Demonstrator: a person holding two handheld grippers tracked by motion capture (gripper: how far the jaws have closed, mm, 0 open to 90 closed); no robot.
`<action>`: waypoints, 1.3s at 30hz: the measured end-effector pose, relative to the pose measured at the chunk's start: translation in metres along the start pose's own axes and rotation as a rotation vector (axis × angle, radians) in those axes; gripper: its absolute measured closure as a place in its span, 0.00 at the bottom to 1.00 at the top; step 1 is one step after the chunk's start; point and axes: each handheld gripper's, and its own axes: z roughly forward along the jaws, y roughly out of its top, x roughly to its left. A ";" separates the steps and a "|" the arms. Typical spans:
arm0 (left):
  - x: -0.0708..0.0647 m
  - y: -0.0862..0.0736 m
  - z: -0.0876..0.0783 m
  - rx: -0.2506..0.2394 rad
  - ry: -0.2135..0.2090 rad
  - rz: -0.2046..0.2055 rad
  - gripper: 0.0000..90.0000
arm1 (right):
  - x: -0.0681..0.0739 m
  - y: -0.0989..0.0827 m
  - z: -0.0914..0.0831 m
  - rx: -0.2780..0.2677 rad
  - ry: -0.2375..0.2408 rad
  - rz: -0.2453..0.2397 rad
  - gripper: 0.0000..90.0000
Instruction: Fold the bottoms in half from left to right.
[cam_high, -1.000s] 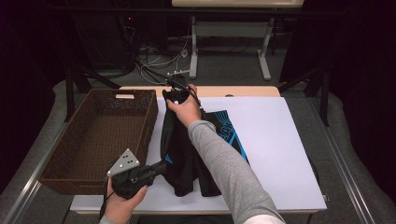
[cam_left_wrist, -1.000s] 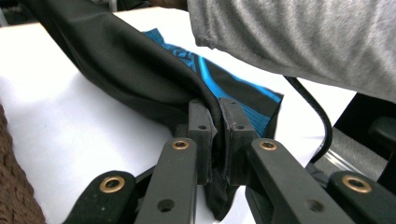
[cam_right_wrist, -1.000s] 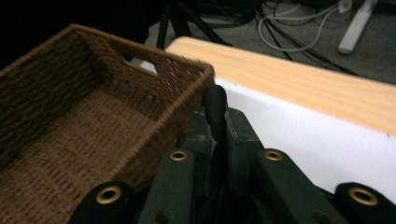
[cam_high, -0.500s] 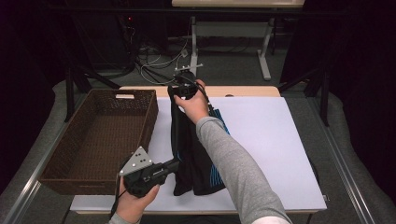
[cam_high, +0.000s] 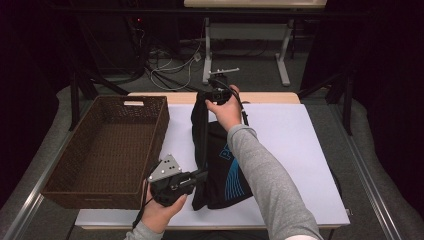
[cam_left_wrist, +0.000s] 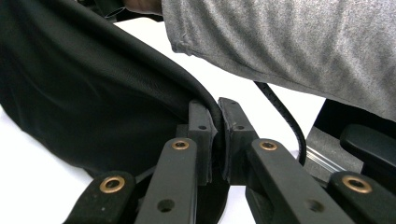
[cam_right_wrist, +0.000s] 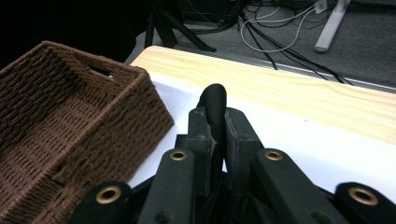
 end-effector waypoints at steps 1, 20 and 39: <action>0.000 0.000 0.001 0.001 -0.004 -0.001 0.94 | -0.003 -0.001 -0.002 -0.004 -0.004 -0.005 0.91; -0.005 0.006 0.031 0.034 -0.048 0.007 0.94 | -0.044 -0.024 -0.003 0.041 -0.043 0.044 0.91; -0.014 0.005 0.075 0.100 -0.102 0.027 0.94 | -0.060 -0.035 -0.004 0.006 -0.041 -0.041 0.91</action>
